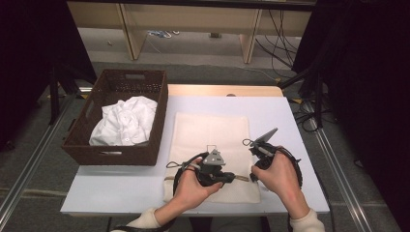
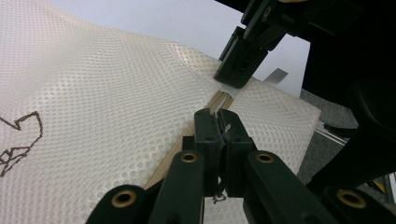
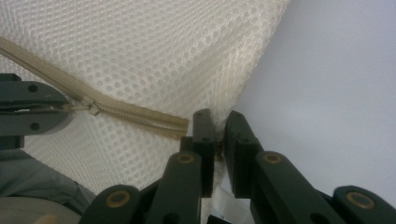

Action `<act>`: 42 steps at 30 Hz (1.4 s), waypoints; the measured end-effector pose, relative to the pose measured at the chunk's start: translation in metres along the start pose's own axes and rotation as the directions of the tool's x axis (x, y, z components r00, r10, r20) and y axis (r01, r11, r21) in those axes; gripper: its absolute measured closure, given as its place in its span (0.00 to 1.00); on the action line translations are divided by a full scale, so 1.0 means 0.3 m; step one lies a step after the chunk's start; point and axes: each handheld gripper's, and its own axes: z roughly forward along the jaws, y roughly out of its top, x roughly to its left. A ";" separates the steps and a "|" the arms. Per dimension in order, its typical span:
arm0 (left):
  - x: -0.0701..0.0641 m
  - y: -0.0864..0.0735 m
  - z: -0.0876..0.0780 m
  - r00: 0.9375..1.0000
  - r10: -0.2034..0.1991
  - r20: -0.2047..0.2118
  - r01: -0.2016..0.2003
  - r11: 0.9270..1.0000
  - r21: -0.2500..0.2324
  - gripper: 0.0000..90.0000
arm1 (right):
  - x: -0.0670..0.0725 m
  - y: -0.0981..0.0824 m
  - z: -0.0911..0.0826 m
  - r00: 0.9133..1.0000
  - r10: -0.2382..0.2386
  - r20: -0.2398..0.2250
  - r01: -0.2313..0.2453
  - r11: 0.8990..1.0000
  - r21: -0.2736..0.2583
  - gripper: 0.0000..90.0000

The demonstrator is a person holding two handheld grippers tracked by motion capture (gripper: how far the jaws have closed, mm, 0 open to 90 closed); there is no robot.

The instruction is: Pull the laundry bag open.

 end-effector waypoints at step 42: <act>0.014 -0.014 -0.049 1.000 -0.024 -0.018 0.024 0.999 -0.022 0.97 | -0.016 0.005 0.008 0.998 -0.058 0.005 0.058 0.998 0.007 0.94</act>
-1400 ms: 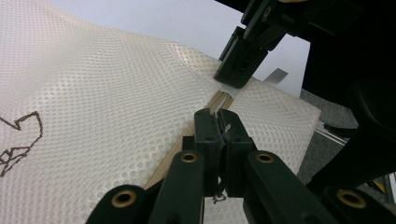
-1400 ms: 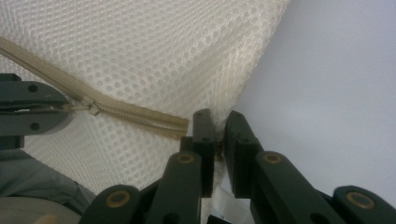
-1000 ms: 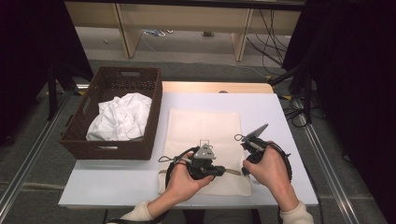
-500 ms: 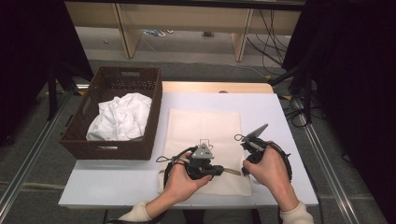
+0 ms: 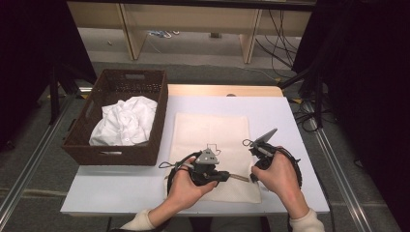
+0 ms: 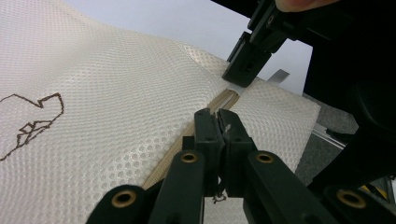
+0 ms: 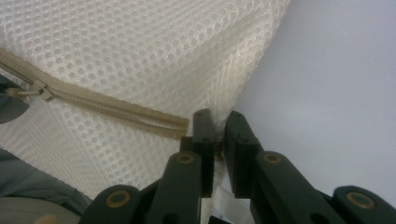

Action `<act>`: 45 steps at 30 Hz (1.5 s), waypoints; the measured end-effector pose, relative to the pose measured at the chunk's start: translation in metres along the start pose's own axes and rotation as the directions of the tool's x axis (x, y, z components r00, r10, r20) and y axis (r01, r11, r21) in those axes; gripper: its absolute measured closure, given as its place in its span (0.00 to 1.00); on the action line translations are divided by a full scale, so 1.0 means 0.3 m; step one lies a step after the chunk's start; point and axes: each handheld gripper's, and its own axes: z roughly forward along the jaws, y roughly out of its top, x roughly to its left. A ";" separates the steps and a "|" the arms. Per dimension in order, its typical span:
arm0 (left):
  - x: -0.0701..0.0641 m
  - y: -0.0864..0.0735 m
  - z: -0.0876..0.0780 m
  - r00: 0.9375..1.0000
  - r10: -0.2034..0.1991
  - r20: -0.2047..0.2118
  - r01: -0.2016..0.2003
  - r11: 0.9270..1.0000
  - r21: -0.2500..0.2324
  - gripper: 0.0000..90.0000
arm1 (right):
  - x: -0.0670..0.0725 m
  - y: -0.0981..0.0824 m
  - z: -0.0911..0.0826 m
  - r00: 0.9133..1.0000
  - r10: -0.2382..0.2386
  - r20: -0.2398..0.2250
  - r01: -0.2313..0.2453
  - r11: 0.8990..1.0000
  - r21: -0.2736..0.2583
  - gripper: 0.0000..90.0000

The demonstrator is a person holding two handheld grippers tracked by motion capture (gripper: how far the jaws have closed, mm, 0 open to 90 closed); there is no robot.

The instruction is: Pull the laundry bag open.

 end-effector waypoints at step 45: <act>0.021 -0.006 -0.050 1.000 -0.006 -0.012 0.006 1.000 0.003 0.97 | 0.009 0.001 -0.004 0.999 0.051 -0.001 -0.051 0.998 0.029 0.94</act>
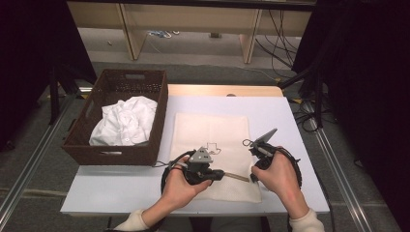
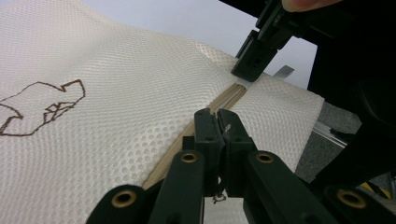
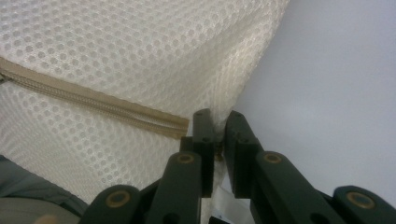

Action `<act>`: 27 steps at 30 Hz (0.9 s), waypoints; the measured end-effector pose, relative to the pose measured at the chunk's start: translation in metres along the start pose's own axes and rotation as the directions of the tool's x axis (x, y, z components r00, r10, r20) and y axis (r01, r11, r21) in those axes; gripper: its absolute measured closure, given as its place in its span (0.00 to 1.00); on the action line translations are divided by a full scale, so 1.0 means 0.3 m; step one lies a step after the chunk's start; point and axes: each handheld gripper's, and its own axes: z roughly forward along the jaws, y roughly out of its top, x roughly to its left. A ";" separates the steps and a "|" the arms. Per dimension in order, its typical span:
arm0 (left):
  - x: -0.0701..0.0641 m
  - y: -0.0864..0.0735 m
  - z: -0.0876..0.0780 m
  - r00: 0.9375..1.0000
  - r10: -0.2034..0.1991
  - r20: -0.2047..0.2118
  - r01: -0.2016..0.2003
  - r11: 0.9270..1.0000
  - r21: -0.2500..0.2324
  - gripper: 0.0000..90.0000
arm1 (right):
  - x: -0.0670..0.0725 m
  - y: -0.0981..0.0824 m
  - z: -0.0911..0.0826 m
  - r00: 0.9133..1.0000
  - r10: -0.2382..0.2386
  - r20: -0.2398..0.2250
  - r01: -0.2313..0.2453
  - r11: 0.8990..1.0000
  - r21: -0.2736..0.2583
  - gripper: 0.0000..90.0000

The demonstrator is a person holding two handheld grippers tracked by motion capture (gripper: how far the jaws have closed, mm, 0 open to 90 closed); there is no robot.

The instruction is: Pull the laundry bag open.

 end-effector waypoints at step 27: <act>0.021 -0.009 -0.033 1.000 0.009 -0.013 -0.009 1.000 -0.002 0.97 | 0.000 0.002 0.001 1.000 0.001 -0.001 -0.001 1.000 0.001 0.94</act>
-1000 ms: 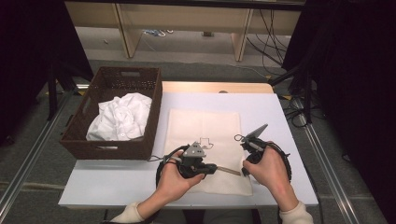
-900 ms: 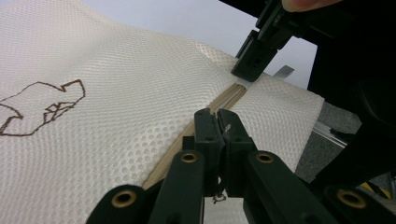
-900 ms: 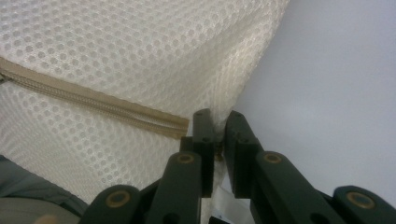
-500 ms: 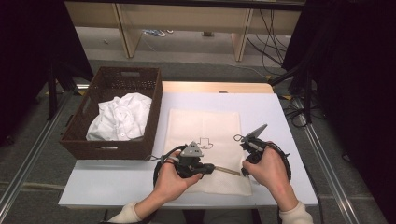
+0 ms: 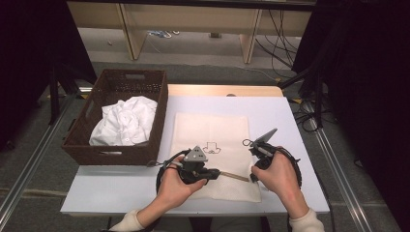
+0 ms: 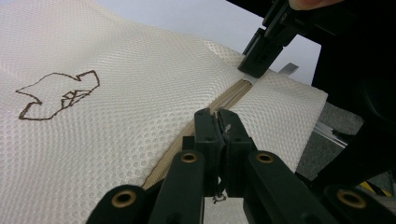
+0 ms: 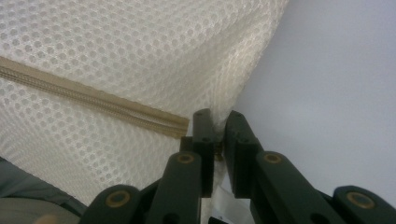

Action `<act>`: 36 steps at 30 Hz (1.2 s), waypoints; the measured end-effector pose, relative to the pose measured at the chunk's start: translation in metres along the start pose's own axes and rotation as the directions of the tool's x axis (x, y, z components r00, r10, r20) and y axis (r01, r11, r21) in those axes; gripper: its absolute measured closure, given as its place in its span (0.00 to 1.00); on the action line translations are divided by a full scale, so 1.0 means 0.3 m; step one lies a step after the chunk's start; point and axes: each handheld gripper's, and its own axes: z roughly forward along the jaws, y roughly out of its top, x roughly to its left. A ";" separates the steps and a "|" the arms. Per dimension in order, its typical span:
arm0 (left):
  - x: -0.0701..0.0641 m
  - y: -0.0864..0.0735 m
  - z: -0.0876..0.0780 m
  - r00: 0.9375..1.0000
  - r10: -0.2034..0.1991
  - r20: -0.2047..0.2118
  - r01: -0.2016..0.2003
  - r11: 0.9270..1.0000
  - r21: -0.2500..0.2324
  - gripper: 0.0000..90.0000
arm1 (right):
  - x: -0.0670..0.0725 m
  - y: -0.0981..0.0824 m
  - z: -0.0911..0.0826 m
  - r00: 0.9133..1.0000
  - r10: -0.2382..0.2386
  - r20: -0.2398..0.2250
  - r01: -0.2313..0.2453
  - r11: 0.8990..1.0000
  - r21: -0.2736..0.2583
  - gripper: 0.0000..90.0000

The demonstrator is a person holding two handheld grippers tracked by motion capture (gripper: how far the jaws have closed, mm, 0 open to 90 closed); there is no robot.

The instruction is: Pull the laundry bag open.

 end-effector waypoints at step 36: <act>0.021 -0.016 -0.046 1.000 -0.027 -0.016 0.027 1.000 -0.007 0.97 | -0.005 0.002 0.005 1.000 -0.002 0.010 0.002 1.000 0.001 0.94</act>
